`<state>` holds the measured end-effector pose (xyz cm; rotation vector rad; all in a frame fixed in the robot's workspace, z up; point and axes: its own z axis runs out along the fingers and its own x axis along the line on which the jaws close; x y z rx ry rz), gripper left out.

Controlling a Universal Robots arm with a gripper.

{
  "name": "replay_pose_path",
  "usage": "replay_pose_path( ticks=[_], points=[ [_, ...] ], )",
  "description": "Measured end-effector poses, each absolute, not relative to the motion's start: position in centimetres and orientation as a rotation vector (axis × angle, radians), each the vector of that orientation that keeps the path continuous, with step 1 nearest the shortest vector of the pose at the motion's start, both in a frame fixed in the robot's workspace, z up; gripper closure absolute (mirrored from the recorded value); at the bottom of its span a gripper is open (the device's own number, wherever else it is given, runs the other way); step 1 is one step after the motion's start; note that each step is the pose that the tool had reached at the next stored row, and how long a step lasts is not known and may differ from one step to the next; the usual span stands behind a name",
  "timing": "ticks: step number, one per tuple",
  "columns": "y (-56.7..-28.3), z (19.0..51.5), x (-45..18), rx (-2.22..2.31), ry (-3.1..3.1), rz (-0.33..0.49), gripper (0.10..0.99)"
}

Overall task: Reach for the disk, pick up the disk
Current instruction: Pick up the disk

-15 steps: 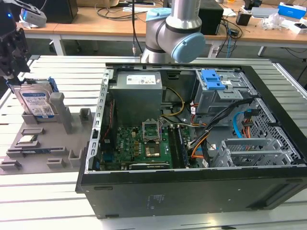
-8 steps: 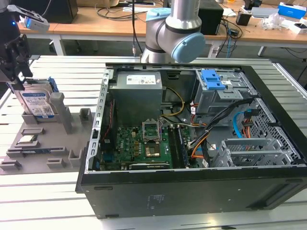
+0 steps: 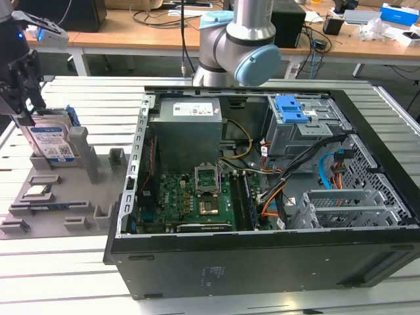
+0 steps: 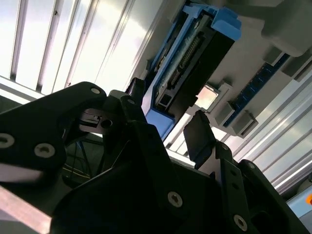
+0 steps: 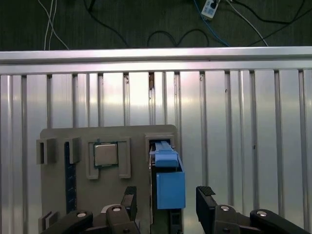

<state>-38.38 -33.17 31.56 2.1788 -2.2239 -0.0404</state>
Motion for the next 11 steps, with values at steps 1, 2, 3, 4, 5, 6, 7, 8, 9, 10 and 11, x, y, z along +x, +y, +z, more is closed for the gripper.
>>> replay_pose_path(
  ticks=[1,2,3,4,5,6,7,8,9,10,11],
  points=[
    [-33.17,31.47,-38.38,2.179,-2.224,-0.040,0.486],
    [-33.17,31.39,-38.38,2.179,-2.223,-0.040,0.486],
    [-33.17,31.32,-38.38,2.179,-2.223,-0.040,0.486],
    [-33.17,31.27,-38.38,2.179,-2.223,-0.040,0.486],
    [-33.17,31.13,-38.38,2.180,-2.223,-0.040,0.486],
    [-33.17,31.05,-38.38,2.180,-2.223,-0.040,0.486],
    [-33.17,30.99,-38.38,2.180,-2.223,-0.040,0.486],
    [-33.17,30.94,-38.38,2.180,-2.223,-0.040,0.486],
    [-33.17,30.89,-38.38,2.180,-2.223,-0.040,0.486],
    [-33.17,30.85,-38.38,2.180,-2.223,-0.040,0.486],
    [-33.19,30.77,-38.39,2.180,-2.223,-0.040,0.486]
  ],
)
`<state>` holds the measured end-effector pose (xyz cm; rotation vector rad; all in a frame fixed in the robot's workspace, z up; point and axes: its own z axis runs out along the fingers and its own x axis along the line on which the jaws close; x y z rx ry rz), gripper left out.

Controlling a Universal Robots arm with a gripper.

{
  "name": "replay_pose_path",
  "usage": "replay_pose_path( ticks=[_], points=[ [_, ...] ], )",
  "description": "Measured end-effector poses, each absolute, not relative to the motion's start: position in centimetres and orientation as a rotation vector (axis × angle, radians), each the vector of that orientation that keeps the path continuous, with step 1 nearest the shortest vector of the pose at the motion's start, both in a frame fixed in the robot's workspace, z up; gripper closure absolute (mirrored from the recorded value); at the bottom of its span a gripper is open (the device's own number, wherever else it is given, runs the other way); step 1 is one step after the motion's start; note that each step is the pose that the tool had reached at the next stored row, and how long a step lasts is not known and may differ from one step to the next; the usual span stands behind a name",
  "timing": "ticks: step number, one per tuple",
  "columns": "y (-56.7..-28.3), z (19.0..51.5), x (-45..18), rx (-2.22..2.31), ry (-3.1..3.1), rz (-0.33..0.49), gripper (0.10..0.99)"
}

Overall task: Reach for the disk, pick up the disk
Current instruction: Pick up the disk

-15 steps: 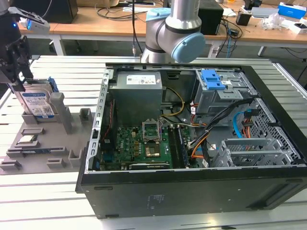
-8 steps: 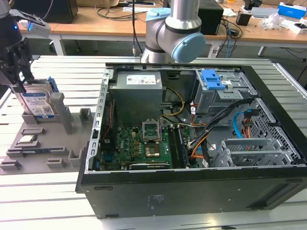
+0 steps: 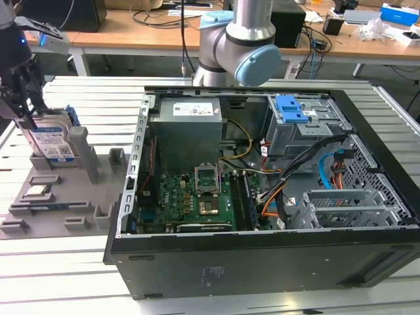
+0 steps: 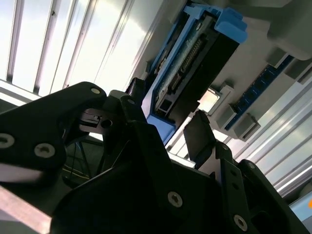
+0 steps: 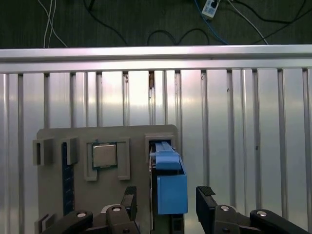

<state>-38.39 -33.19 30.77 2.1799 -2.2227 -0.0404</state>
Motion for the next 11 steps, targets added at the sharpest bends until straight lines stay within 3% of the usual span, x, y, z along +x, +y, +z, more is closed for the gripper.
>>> replay_pose_path(
  ticks=[11],
  points=[
    [-33.67,29.85,-38.16,2.182,-2.220,-0.040,0.486]
  ],
)
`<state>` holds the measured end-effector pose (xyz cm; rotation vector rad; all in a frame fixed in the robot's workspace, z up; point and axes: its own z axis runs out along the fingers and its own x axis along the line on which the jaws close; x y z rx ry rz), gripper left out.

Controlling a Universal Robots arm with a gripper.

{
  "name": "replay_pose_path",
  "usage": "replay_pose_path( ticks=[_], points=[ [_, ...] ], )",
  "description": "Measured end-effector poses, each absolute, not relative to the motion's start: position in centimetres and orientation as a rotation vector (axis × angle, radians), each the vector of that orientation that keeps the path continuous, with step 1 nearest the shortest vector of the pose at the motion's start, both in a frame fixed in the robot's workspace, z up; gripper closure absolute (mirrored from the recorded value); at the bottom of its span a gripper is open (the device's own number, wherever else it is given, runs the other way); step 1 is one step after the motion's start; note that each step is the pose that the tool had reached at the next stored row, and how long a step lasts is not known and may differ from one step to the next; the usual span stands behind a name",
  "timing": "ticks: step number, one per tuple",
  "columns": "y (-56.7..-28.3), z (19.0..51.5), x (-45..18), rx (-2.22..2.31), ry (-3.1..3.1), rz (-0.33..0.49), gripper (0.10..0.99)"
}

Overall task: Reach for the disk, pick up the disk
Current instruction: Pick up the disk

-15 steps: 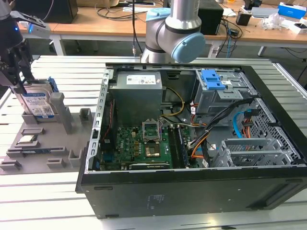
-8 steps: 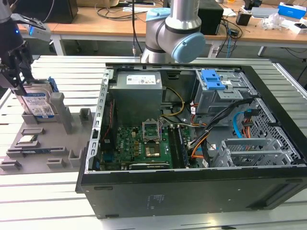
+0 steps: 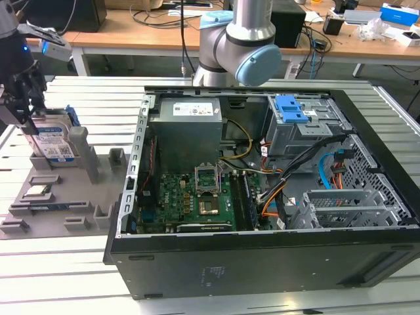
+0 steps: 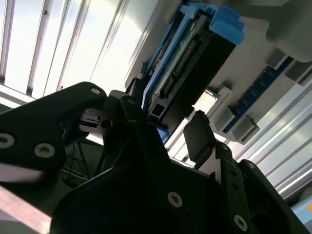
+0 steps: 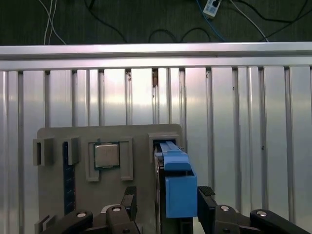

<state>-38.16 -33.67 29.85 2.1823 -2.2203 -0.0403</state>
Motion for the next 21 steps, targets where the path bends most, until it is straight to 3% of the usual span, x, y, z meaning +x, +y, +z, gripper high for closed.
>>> replay_pose_path(
  ticks=[21],
  points=[
    [-33.0,28.3,-38.6,2.218,-2.221,0.000,0.486]
  ],
)
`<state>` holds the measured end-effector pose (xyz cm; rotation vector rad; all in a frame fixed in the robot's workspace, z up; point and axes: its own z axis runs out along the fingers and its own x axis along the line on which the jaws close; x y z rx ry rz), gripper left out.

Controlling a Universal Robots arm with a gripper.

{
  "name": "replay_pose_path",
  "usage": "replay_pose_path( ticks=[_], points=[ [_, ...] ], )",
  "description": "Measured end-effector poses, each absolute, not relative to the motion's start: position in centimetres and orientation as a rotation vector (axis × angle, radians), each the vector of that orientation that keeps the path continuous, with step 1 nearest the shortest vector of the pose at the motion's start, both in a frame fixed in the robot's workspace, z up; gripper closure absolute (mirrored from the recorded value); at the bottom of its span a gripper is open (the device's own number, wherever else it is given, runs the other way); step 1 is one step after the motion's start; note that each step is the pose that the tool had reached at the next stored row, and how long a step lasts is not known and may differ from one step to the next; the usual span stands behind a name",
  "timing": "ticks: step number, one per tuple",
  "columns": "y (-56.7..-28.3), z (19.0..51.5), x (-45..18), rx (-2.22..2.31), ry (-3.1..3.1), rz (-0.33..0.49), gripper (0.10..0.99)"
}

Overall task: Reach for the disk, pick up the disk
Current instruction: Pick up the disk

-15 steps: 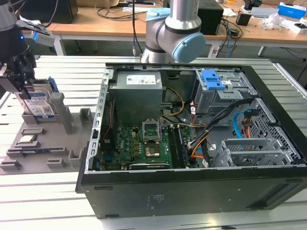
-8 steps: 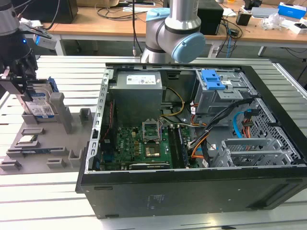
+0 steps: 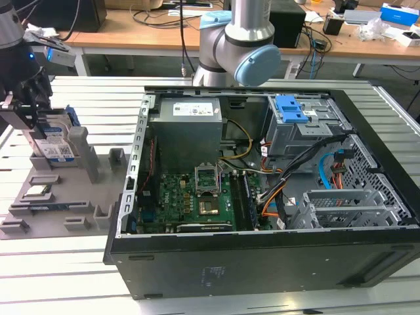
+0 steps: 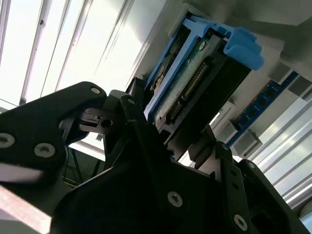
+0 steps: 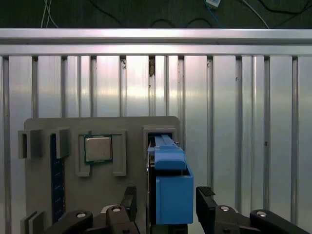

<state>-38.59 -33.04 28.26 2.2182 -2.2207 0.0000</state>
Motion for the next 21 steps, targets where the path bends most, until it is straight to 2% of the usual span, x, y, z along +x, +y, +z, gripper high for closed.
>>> replay_pose_path(
  ticks=[9,10,13,15,21],
  points=[
    [-33.04,28.24,-39.31,2.218,-2.221,0.000,0.486],
    [-33.04,28.24,-39.32,2.218,-2.221,0.000,0.498],
    [-33.04,28.24,-39.33,2.218,-2.221,0.000,0.686],
    [-33.04,28.23,-39.33,2.218,-2.221,0.000,0.722],
    [-33.04,28.24,-39.36,2.218,-2.221,0.000,0.722]
  ],
)
